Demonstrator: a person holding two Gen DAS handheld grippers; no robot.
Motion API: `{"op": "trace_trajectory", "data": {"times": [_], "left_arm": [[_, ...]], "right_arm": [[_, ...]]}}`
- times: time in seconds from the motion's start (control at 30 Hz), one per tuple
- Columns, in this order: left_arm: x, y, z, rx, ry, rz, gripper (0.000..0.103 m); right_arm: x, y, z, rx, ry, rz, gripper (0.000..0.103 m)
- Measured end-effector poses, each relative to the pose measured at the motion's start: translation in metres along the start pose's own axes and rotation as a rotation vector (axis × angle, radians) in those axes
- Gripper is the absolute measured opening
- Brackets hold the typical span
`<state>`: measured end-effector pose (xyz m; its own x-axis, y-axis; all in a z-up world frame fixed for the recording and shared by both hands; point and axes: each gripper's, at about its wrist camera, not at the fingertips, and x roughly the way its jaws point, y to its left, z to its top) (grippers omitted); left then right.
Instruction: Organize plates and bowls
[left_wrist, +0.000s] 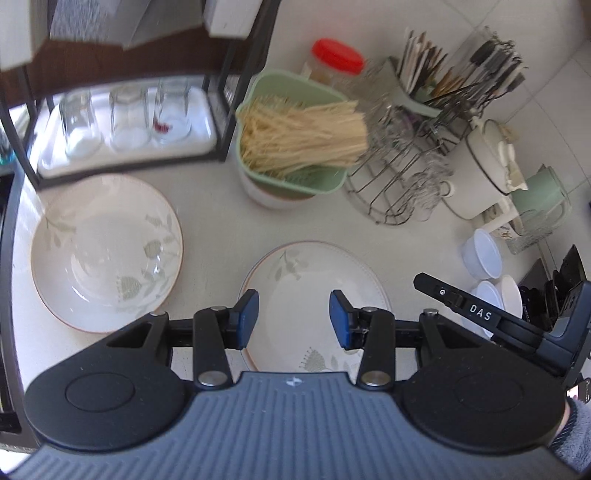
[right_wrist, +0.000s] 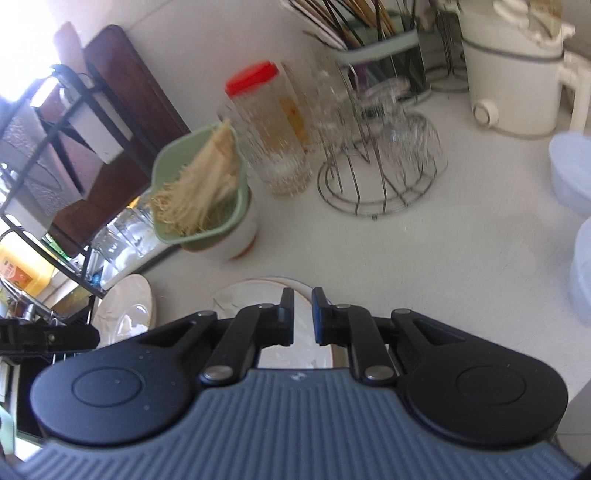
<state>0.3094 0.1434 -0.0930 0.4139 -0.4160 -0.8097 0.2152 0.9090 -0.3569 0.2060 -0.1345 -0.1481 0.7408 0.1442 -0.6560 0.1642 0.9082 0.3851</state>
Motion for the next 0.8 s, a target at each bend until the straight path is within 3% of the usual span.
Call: {"op": "trace_trajectory", "data": {"times": [0.47, 0.8], "left_arm": [[-0.061, -0.023, -0.014, 0.069, -0.134, -0.050, 0.049], [-0.084, -0.034, -0.036, 0.147, -0.159, -0.039, 0.049]], "right_arm": [[-0.077, 0.040, 0.003, -0.087, -0.122, 0.048, 0.014], [-0.109, 0.060, -0.013, -0.142, -0.167, 0.061, 0.014]]}}
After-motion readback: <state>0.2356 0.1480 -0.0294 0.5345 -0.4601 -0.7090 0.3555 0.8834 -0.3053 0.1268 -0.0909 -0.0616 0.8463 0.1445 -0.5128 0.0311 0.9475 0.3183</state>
